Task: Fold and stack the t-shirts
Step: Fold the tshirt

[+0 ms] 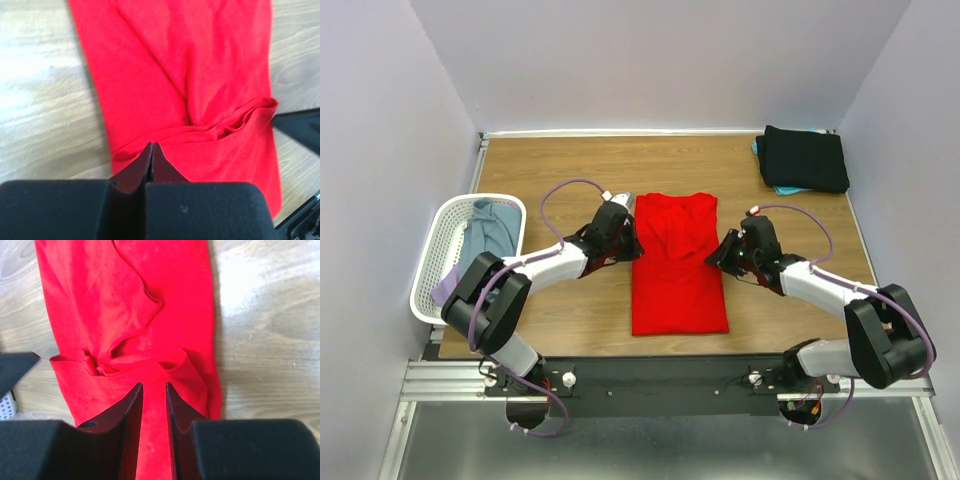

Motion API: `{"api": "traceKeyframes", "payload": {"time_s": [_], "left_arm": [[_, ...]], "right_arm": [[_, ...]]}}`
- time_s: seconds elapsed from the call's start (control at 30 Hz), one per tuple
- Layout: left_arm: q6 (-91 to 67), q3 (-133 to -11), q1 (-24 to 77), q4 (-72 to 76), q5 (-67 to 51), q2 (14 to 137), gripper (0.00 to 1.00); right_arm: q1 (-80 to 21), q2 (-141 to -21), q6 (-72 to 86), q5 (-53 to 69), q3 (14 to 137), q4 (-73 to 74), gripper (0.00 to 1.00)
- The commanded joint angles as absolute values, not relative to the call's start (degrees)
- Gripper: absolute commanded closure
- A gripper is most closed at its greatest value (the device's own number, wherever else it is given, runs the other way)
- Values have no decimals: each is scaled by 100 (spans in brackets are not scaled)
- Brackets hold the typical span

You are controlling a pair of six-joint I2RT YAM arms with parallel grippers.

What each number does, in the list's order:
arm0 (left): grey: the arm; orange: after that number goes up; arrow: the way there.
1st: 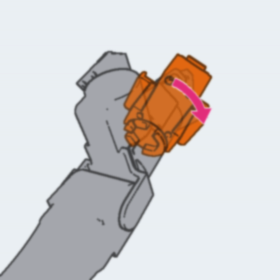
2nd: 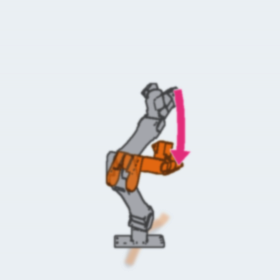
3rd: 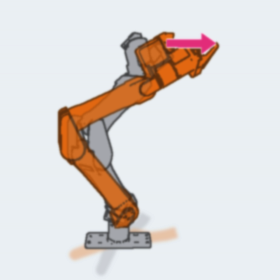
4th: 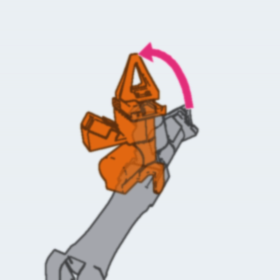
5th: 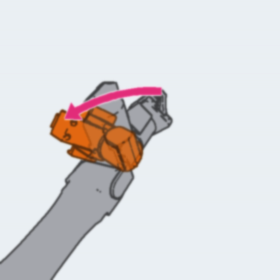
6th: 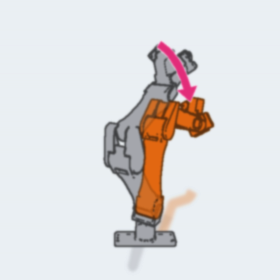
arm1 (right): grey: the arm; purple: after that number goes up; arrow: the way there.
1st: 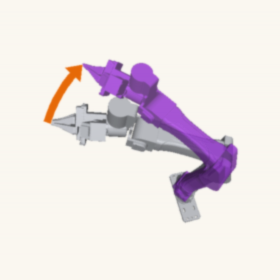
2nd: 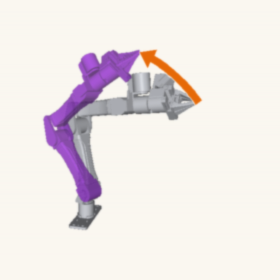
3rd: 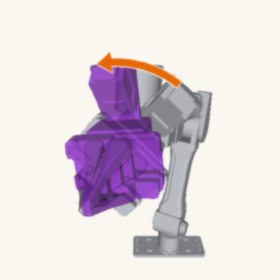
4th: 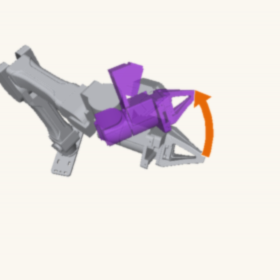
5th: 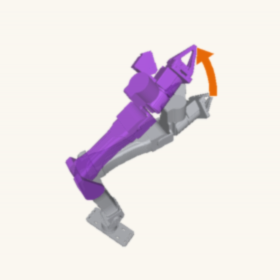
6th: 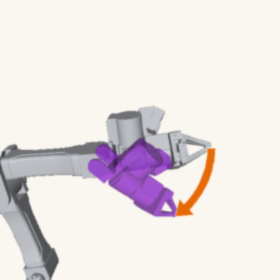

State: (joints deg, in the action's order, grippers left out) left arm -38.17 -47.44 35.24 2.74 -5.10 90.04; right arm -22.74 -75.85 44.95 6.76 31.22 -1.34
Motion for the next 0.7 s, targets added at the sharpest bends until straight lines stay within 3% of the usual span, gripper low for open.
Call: {"api": "traceKeyframes", "payload": {"time_s": [0.0,0.67], "left_arm": [[-3753,-4570,3533,272,-510,8894,100],[-3885,-4491,3586,563,-272,9651,100]], "right_arm": [[-2224,-7796,4386,387,3287,-18,69],[-2224,-7964,4316,-264,3006,148,69]]}}
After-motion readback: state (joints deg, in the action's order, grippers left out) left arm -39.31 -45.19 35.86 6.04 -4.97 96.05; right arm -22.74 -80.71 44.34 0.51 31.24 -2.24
